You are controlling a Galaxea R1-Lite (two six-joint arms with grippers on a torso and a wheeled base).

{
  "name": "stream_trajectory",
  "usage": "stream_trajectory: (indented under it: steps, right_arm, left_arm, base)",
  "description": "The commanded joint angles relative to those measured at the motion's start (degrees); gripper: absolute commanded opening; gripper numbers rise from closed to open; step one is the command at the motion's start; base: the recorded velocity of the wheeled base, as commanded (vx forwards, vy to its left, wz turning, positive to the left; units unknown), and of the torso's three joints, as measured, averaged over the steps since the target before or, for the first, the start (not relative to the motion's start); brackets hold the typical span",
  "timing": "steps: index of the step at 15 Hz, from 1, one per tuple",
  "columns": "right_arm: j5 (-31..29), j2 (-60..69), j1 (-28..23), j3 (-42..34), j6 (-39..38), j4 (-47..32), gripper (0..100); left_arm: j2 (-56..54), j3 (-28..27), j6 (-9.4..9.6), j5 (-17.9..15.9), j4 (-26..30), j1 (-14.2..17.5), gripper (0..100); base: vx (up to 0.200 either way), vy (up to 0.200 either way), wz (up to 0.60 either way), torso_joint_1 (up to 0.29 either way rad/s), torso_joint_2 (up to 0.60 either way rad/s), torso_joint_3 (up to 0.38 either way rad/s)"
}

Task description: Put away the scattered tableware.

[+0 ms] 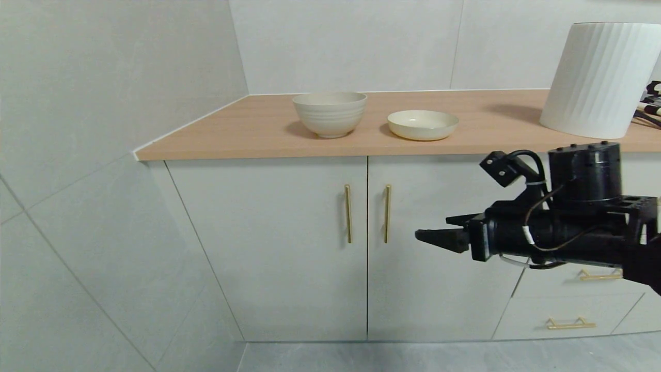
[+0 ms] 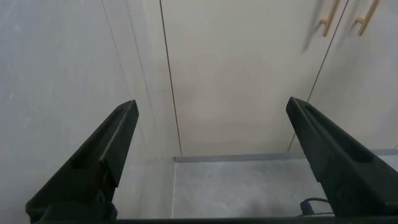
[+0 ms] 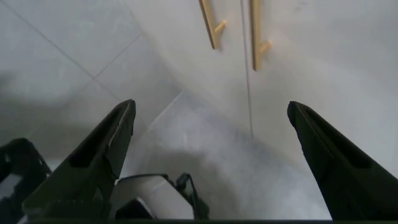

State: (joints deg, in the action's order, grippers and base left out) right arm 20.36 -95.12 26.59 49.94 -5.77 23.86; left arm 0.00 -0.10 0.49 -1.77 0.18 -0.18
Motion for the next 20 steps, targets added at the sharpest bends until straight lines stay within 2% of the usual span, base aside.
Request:
stream_trajectory:
  steps: [1,3,6,12,16,20]
  right_arm:
    - [-0.5,-7.71,1.1,4.72,-0.21,0.14,100]
    - [-4.19,-12.54,2.06,5.51,0.32,4.62,100]
    - [-10.6,-18.26,5.84,5.87,-0.03,17.36,100]
    - [-12.54,-23.18,5.67,8.06,-4.78,22.99,100]
    - [-12.45,-23.88,4.17,9.21,-5.75,23.43,100]
    - [-11.92,-25.55,4.17,12.02,-11.64,23.52,100]
  left_arm:
    - [0.09,0.01,0.04,0.01,-0.01,0.01,100]
    - [0.09,0.01,0.04,0.01,-0.01,0.01,100]
    - [0.09,0.01,0.04,0.01,-0.01,0.01,100]
    - [0.09,0.01,-0.05,0.01,-0.01,0.01,100]
    - [0.09,0.01,-0.05,0.01,-0.01,0.01,100]
    - [0.0,0.01,-0.05,0.01,-0.01,0.01,100]
  base:
    - [0.0,0.0,0.0,0.0,0.0,0.0]
    - [0.0,0.0,0.0,0.0,0.0,0.0]
    - [0.0,0.0,0.0,0.0,0.0,0.0]
    - [0.0,0.0,0.0,0.0,0.0,0.0]
    - [0.0,0.0,0.0,0.0,0.0,0.0]
    - [0.0,0.0,0.0,0.0,0.0,0.0]
